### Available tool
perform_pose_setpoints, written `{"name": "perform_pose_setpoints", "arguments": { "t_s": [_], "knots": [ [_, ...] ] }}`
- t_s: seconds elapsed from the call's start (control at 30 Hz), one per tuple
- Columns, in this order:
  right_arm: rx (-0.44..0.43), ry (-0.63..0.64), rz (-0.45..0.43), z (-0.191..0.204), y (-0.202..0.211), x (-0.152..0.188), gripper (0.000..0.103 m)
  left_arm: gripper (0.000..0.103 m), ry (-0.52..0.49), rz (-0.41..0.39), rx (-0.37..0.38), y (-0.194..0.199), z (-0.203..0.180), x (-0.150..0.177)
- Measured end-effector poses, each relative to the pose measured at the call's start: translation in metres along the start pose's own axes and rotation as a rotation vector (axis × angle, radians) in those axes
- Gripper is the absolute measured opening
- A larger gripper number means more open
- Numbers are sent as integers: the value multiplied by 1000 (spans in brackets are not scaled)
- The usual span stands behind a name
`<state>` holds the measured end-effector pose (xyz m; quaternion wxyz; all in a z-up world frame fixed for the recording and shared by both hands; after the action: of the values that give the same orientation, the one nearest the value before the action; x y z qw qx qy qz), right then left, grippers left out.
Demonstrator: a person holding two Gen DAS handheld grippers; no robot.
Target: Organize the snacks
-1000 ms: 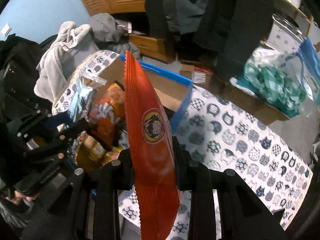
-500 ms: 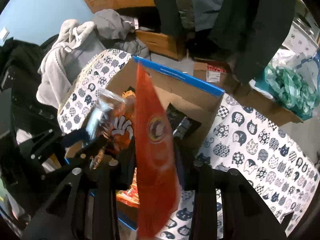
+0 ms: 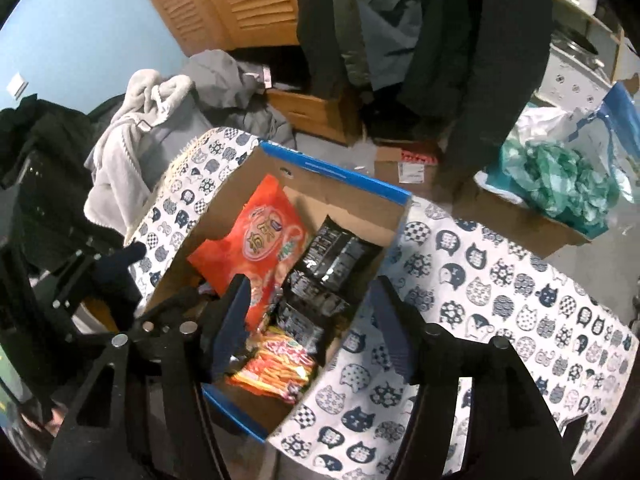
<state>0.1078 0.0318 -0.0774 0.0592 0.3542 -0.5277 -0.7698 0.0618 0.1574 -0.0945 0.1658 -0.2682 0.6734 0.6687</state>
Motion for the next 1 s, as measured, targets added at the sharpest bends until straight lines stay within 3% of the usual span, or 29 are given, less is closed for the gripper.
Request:
{"name": "perform_pose_setpoints", "arguments": {
  "t_s": [0.13,0.5,1.0],
  "knots": [
    [16,-6,-17,-5,15,13,73,86,-29,-14,6,11,-8,1],
    [42,-42,-40,-28,44,60,77,91,-59,-59,7,34,-20,-2],
    [92,22,-88,-38,60,82,77,97,-108,-92,19,39,-42,-3]
  ]
}}
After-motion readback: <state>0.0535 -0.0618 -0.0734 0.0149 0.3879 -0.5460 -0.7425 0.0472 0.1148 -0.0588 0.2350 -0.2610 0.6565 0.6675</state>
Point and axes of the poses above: each gripper's, at about its wrist camera, not at the fingertips, and y roughly against the way its jaws point, z to its left, x to its underside, the point moved 10 cm from there along -y, roughly the way its jaws point, and after that the axes turned 7 degrees about y, right-handed, at the moved point
